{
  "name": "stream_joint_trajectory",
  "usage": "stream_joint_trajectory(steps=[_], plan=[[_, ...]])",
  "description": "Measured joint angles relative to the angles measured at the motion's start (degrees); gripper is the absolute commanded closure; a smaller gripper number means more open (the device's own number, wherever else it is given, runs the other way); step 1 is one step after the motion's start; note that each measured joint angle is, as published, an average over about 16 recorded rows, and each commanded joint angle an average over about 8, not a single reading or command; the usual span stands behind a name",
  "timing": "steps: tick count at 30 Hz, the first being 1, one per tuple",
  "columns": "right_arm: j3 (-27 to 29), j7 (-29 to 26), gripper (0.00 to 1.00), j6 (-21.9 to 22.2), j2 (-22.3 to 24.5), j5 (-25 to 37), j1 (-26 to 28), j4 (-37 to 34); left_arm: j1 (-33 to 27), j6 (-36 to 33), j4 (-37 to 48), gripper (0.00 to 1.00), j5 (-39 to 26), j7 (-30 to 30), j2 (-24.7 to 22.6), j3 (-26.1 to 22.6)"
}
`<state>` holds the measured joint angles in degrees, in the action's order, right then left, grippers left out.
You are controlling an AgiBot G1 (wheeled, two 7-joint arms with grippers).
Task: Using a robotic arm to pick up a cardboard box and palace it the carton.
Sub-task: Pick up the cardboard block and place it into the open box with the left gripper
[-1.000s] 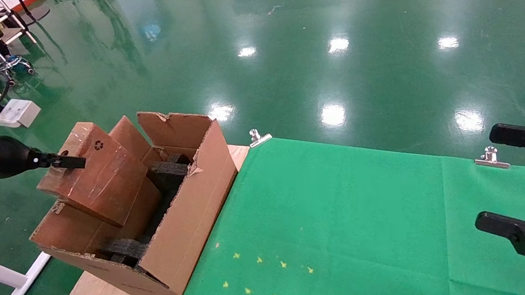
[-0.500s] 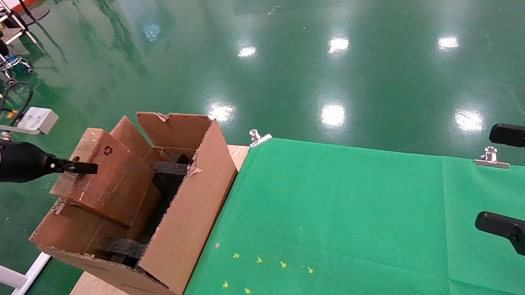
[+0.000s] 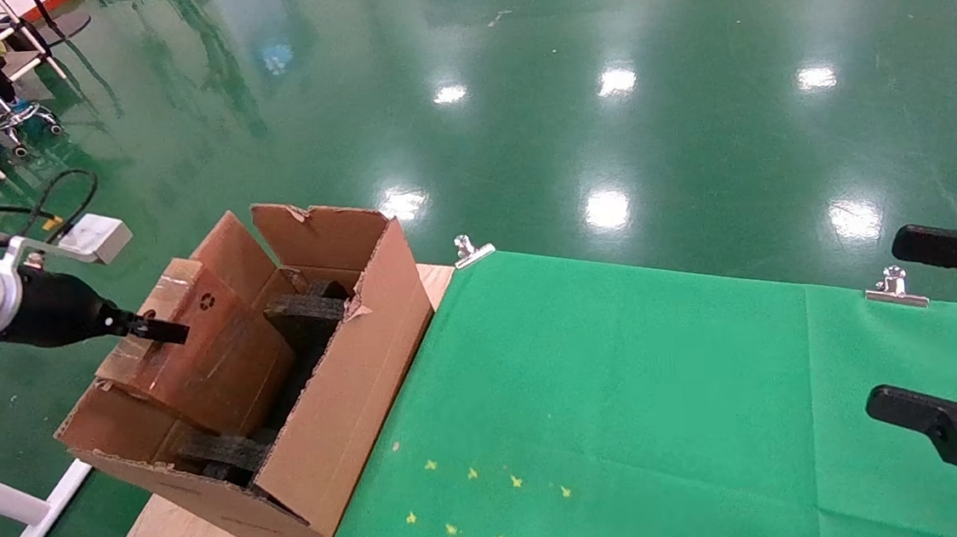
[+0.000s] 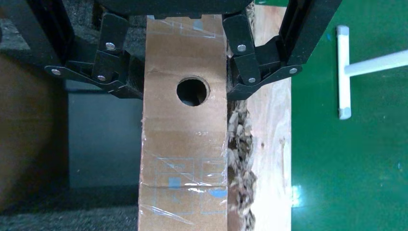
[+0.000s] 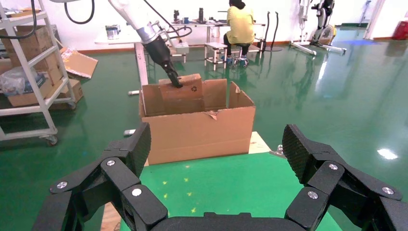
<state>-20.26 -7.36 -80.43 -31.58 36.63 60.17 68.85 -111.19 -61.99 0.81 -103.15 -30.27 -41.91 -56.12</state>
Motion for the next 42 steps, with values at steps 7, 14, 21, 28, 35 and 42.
stream_joint_trajectory(steps=[7,14,21,28,35,42], plan=[[0.0,0.0,0.00,0.0,0.0,0.0,0.0,0.0,3.1,3.0,0.4,1.00,0.7,-0.9,-0.8,0.5],[0.0,0.0,0.00,0.0,0.0,0.0,0.0,0.0,6.8,6.0,0.5,1.00,2.1,-1.6,-1.8,1.5],[0.0,0.0,0.00,0.0,0.0,0.0,0.0,0.0,10.4,8.8,0.4,1.00,3.5,-2.0,-2.9,2.5],[0.0,0.0,0.00,0.0,0.0,0.0,0.0,0.0,13.9,11.8,0.2,1.00,4.9,-2.5,-3.9,3.5],[0.0,0.0,0.00,0.0,0.0,0.0,0.0,0.0,17.0,14.4,0.1,1.00,6.2,-3.1,-4.8,4.4],[0.0,0.0,0.00,0.0,0.0,0.0,0.0,0.0,19.5,16.5,0.0,0.57,7.1,-3.6,-5.6,5.0]])
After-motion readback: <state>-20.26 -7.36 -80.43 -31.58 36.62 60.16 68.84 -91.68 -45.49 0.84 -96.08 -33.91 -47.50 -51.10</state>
